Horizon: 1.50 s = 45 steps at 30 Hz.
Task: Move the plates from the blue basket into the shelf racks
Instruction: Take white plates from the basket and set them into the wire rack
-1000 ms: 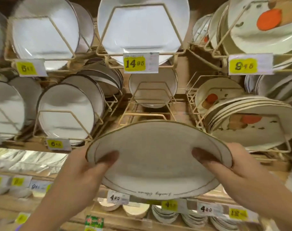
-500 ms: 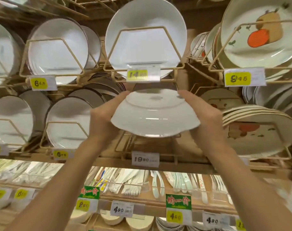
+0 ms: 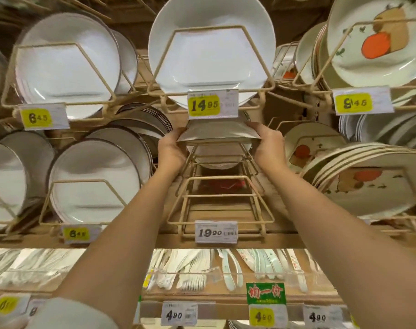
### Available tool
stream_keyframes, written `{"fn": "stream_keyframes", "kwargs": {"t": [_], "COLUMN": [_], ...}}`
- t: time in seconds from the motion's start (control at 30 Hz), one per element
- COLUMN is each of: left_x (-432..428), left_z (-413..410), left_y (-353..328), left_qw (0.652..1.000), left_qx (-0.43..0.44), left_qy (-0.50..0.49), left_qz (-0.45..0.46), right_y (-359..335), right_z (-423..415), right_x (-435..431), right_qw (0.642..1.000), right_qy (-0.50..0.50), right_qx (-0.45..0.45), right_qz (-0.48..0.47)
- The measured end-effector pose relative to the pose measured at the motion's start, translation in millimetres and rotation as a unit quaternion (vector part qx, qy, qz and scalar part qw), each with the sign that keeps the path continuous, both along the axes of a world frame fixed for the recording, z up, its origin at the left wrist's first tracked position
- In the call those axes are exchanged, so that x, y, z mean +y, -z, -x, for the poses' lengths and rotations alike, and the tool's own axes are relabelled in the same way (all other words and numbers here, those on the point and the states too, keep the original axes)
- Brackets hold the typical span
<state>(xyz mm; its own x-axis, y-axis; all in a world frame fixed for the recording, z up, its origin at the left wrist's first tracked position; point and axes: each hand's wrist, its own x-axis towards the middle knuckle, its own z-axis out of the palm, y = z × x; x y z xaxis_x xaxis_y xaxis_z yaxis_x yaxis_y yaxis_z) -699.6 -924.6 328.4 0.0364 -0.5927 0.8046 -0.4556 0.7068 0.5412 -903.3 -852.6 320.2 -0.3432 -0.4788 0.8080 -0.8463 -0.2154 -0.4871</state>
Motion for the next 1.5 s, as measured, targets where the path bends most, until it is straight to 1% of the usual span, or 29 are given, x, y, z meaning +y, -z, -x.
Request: {"fn": "stream_keyframes", "kwargs": {"t": [0.07,0.13,0.2,0.3,0.43,0.6,0.7,0.83,0.93,1.0,1.07,1.13,1.2,1.3,1.4,1.5], "left_x": [-18,-32,-46,-51,-57,-59,-58,-53,-45,-36,-19,4,37,97,163,217], "left_z": [9,12,13,16,18,14,12,11,10,7,3,-2,-9,-26,-52,-80], "left_y": [-6,-9,-2,2,11,19,22,26,27,27,25,22,21,27,48,77], "left_qw": [0.995,0.994,0.989,0.985,0.981,0.975,0.968,0.959,0.947,0.943,0.944,0.942,0.939,0.955,0.956,0.956], "left_qx": [0.053,-0.019,-0.061,-0.055,-0.065,-0.051,-0.033,-0.004,0.025,0.034,0.054,0.093,0.122,0.109,0.126,0.119], "left_qy": [0.012,-0.030,-0.058,-0.031,-0.017,-0.005,0.007,0.022,0.042,0.045,0.040,0.082,0.129,0.146,0.183,0.185], "left_qz": [-0.080,-0.105,-0.121,-0.160,-0.184,-0.215,-0.247,-0.282,-0.318,-0.327,-0.324,-0.311,-0.295,-0.236,-0.191,-0.196], "right_y": [-11,-21,-26,-25,-18,-9,-4,5,7,7,9,7,5,10,29,59], "right_z": [5,10,13,15,16,12,10,5,2,1,-1,-9,-18,-31,-50,-71], "right_x": [-11,-20,-27,-34,-42,-52,-54,-52,-46,-37,-27,-12,10,50,97,143], "right_qw": [0.999,0.996,0.994,0.989,0.982,0.973,0.968,0.956,0.948,0.937,0.926,0.922,0.932,0.938,0.924,0.908], "right_qy": [0.021,0.030,0.038,0.068,0.044,0.036,0.034,0.033,0.037,-0.001,-0.053,-0.083,-0.088,-0.134,-0.213,-0.268], "right_qx": [-0.037,-0.069,-0.087,-0.098,-0.143,-0.204,-0.214,-0.251,-0.268,-0.300,-0.337,-0.363,-0.345,-0.320,-0.313,-0.315], "right_qz": [-0.023,-0.037,-0.050,-0.087,-0.113,-0.102,-0.128,-0.147,-0.166,-0.181,-0.159,-0.108,-0.070,-0.003,0.055,0.061]}}
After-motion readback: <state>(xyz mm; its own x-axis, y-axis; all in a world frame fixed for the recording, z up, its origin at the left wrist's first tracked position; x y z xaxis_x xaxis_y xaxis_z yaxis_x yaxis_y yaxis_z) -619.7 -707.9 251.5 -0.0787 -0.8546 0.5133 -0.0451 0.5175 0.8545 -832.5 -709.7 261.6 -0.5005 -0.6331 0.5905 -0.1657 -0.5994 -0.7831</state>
